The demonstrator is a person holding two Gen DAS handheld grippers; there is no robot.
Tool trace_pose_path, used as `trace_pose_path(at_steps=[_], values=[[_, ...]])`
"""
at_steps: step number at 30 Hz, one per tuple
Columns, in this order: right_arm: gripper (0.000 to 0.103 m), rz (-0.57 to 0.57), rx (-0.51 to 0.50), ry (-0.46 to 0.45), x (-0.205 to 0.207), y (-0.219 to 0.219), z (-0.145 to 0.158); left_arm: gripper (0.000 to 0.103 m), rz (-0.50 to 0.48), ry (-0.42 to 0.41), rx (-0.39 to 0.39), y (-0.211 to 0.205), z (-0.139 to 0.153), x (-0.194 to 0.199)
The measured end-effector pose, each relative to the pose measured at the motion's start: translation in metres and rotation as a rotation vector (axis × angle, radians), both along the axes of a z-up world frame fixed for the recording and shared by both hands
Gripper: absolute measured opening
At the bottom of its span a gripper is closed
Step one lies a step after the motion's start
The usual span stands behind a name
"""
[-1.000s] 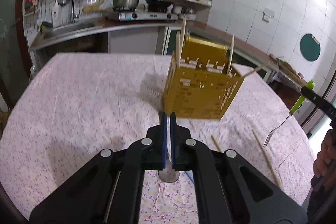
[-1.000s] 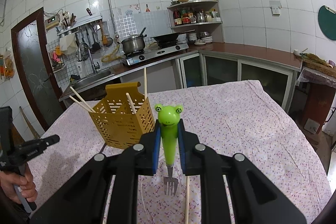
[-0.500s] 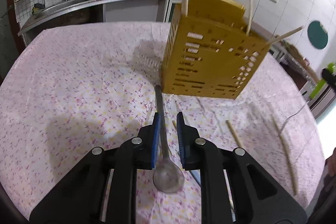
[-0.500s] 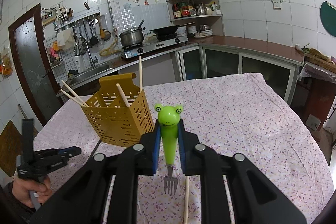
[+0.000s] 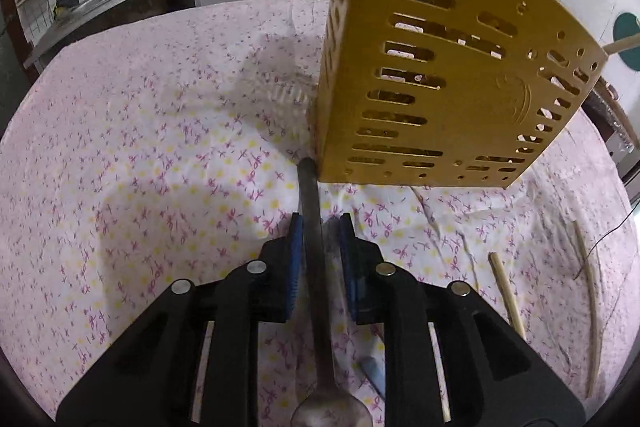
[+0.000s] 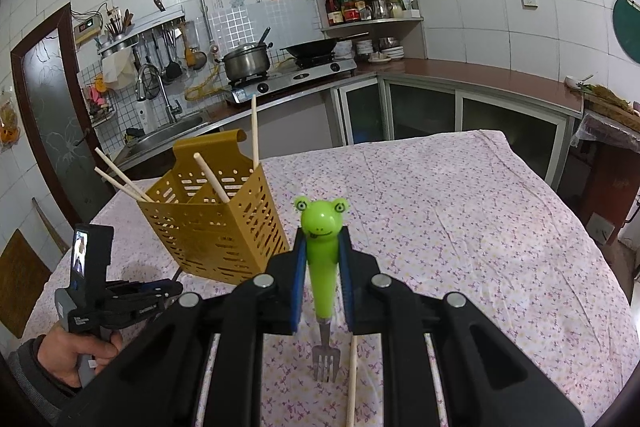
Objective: Organize utensils
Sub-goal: 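Lift the spoon and frog fork and carry both toward the yellow basket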
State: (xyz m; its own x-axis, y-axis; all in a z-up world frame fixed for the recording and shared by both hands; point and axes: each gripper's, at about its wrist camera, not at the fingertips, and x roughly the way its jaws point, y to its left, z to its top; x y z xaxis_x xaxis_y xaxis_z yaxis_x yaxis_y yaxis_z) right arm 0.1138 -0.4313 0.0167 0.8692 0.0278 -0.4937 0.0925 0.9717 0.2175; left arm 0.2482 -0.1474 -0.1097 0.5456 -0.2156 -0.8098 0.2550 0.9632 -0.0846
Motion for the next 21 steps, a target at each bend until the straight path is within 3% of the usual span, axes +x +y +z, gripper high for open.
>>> trace_pose_path(at_steps=[2,8,21], values=[[0.016,0.0,0.0,-0.001,0.002,0.001,0.0,0.009,0.01,-0.01,-0.004,0.002,0.0,0.0],[0.016,-0.005,-0.001,-0.007,0.006,0.002,0.001,0.007,0.019,-0.042,-0.061,0.014,0.011,-0.009],[0.016,-0.003,-0.015,-0.065,-0.008,0.001,0.02,0.007,0.029,-0.328,-0.193,0.046,0.098,-0.063]])
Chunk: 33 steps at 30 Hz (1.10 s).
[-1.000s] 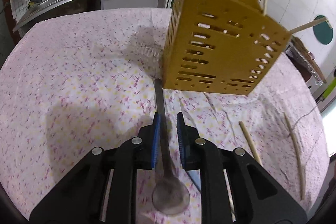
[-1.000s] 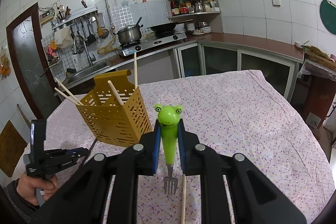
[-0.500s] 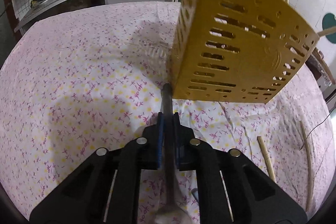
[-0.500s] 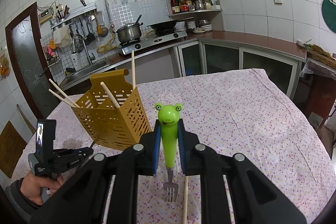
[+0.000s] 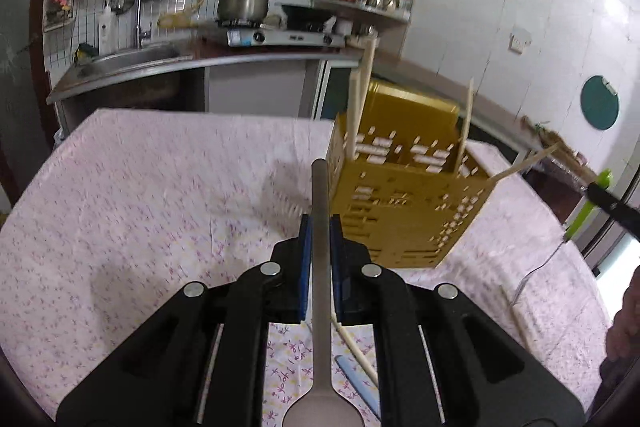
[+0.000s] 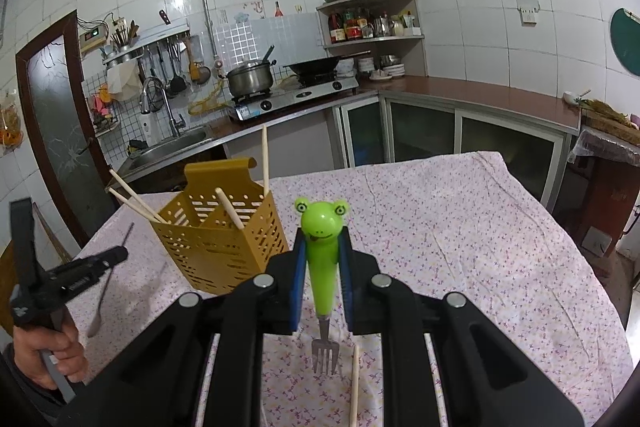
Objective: Organize utensils
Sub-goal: 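Raise the spoon upright with the left tool above the basket opening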
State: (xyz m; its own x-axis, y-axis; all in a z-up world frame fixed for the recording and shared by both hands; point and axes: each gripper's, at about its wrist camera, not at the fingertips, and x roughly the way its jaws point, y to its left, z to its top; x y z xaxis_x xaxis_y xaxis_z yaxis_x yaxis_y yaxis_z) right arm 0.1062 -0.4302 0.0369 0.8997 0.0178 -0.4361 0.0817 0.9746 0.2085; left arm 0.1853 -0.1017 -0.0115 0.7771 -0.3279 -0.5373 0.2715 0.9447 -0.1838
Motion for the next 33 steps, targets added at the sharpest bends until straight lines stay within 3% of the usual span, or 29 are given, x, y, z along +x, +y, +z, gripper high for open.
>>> trace_pose_path(at_steps=[8,19,27,33], values=[[0.016,0.013,-0.004,-0.031,-0.014,0.005,0.012,0.007,-0.005,-0.063,-0.028,0.007,0.033,-0.02],[0.016,0.02,-0.014,-0.064,-0.033,0.007,0.026,0.008,-0.014,-0.101,-0.053,0.009,0.055,-0.046],[0.016,0.024,-0.022,-0.081,-0.041,0.009,0.035,0.0,-0.016,-0.123,-0.042,0.011,0.064,-0.053],[0.016,0.034,-0.024,-0.072,-0.043,0.012,0.033,0.0,-0.009,-0.058,-0.026,0.022,0.048,-0.051]])
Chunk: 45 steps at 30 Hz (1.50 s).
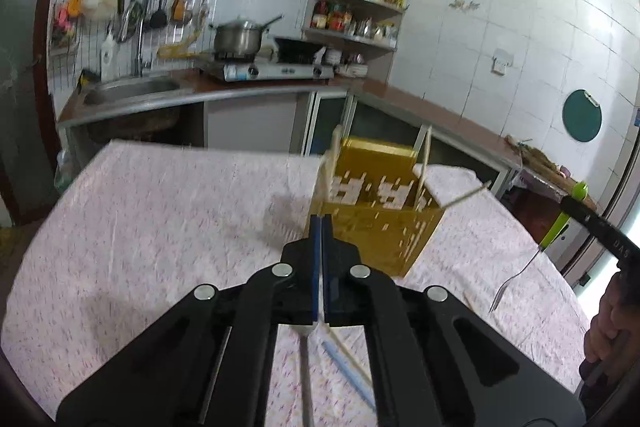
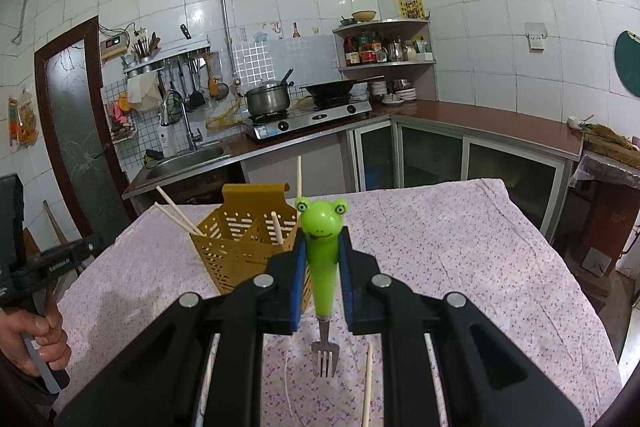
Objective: Organize utensils
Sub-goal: 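Raise the spoon upright with the left tool above the basket opening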
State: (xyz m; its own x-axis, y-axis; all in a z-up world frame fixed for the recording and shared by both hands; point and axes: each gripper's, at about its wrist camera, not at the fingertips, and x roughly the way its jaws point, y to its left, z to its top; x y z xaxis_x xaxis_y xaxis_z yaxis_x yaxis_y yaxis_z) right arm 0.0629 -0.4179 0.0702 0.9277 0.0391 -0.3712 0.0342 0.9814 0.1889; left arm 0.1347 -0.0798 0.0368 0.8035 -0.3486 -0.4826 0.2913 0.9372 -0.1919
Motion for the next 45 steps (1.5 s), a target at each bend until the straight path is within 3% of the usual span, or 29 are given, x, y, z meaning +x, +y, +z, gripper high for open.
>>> trace_pose_path(at_steps=[3,10,19,27,30,32,36,45], values=[[0.016,-0.001,0.007,0.016,0.001,-0.001,-0.006,0.0,-0.008,0.082,0.011,0.003,-0.028,0.001],[0.016,0.005,0.023,0.06,0.009,-0.001,-0.023,0.021,-0.051,0.228,0.069,-0.018,-0.09,0.005],[0.016,-0.012,0.028,0.073,0.015,-0.008,-0.027,0.026,-0.064,0.377,0.159,-0.039,-0.147,0.042],[0.016,-0.014,0.035,0.089,0.024,-0.009,-0.034,0.026,-0.034,0.369,0.206,-0.049,-0.15,0.064],[0.016,-0.014,0.036,0.091,0.026,-0.009,-0.035,0.015,-0.022,0.349,0.224,-0.051,-0.15,0.066],[0.016,-0.013,0.036,0.091,0.026,-0.008,-0.035,0.009,-0.019,0.358,0.187,-0.045,-0.148,0.069],[0.016,-0.012,0.036,0.084,0.026,-0.01,-0.034,0.008,-0.02,0.337,0.146,-0.036,-0.141,0.068],[0.016,-0.016,0.035,0.051,0.021,-0.008,-0.024,0.008,-0.016,0.16,0.054,-0.021,-0.089,0.044]])
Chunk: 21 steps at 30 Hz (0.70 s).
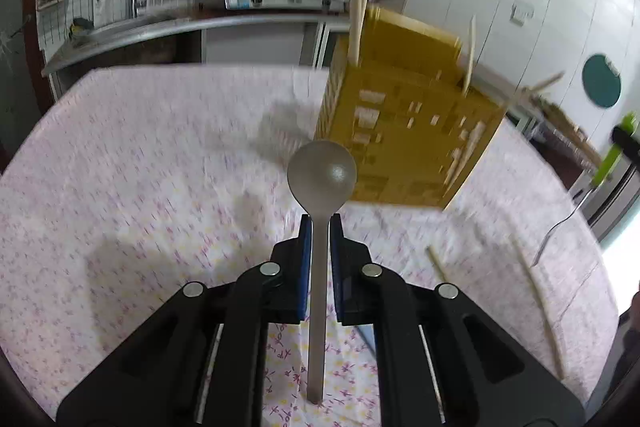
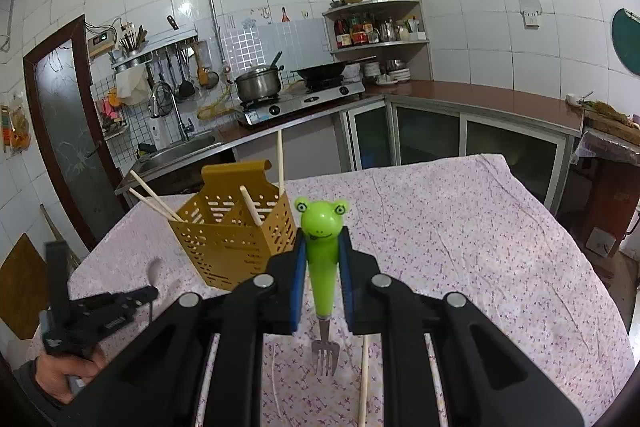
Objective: Organize utensils
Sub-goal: 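Raise the spoon upright with the left tool above the basket opening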
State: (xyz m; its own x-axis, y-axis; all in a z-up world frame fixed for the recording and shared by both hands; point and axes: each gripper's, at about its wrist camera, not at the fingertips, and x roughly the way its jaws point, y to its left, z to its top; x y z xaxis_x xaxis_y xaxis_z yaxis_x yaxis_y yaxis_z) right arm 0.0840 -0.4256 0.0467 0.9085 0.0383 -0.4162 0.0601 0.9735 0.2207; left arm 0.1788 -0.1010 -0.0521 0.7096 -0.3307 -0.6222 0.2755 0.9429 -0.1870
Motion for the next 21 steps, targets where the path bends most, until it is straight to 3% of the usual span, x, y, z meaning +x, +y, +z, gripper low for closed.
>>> trace_pose_path(at_steps=[7,21], values=[[0.016,0.014,-0.008,-0.034,-0.004,0.007,0.014,0.005,0.001,-0.124,-0.036,0.006,0.049,-0.025],[0.016,0.032,-0.03,-0.092,-0.017,0.014,0.041,0.005,0.008,-0.312,-0.06,0.007,0.118,-0.052]])
